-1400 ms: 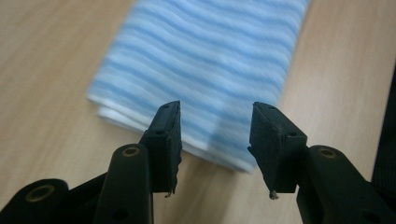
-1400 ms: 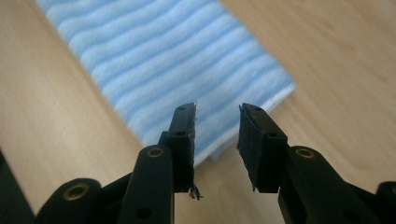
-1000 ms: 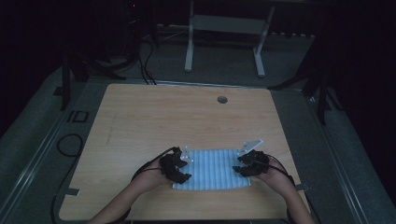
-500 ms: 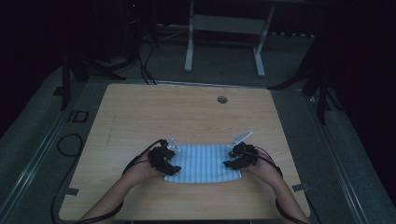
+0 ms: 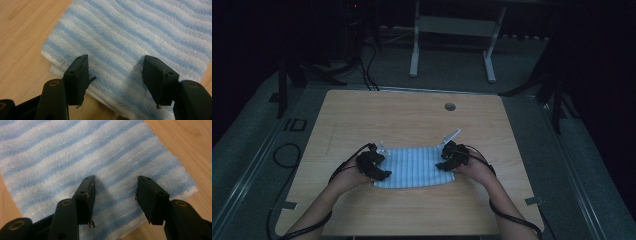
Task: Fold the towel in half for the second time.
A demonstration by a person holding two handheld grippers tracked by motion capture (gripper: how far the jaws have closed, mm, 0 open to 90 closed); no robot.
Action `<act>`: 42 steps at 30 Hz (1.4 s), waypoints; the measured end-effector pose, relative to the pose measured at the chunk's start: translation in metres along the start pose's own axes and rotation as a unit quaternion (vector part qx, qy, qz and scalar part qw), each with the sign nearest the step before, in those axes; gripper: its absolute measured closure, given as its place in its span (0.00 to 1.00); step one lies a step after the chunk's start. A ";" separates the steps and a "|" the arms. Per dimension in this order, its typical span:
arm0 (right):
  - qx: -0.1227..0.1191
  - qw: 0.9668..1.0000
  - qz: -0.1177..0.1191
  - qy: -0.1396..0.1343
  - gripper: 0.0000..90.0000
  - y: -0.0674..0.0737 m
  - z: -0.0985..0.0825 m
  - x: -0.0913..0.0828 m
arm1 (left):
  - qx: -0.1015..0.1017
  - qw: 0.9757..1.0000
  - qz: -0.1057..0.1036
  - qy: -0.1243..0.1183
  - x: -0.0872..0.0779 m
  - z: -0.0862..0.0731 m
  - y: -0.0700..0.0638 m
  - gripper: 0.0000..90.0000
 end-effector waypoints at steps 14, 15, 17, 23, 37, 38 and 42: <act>0.004 1.000 -0.006 -0.003 0.44 -0.001 0.010 0.004 | -0.020 1.000 0.002 -0.012 -0.003 0.002 0.011 0.42; 0.003 1.000 -0.009 -0.003 0.40 -0.001 0.010 0.003 | -0.021 1.000 0.007 -0.015 -0.004 0.003 0.012 0.41; 0.008 1.000 -0.009 -0.012 0.32 0.001 0.012 0.000 | -0.032 0.999 0.008 -0.026 -0.007 0.005 0.012 0.36; 0.009 0.999 -0.014 -0.043 0.16 0.003 0.012 -0.009 | -0.051 0.997 -0.011 -0.063 -0.012 0.008 0.006 0.21; 0.035 0.994 -0.041 -0.098 0.16 -0.011 -0.013 -0.036 | -0.056 0.990 0.023 -0.125 -0.022 0.003 0.004 0.09; 0.035 0.994 -0.041 -0.098 0.16 -0.011 -0.013 -0.036 | -0.056 0.990 0.023 -0.125 -0.022 0.003 0.004 0.08; 0.031 0.992 -0.041 -0.115 0.16 -0.013 -0.027 -0.049 | -0.065 0.987 0.030 -0.144 -0.029 -0.008 0.005 0.08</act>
Point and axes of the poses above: each handheld gripper's, and its own axes: x roughly forward along the jaws, z roughly out of its top, y roughly to its left, the point moved 10 cm from there along x, roughly forward along the jaws, and after that the axes turned 11 degrees about -y, right-handed, at the moved point
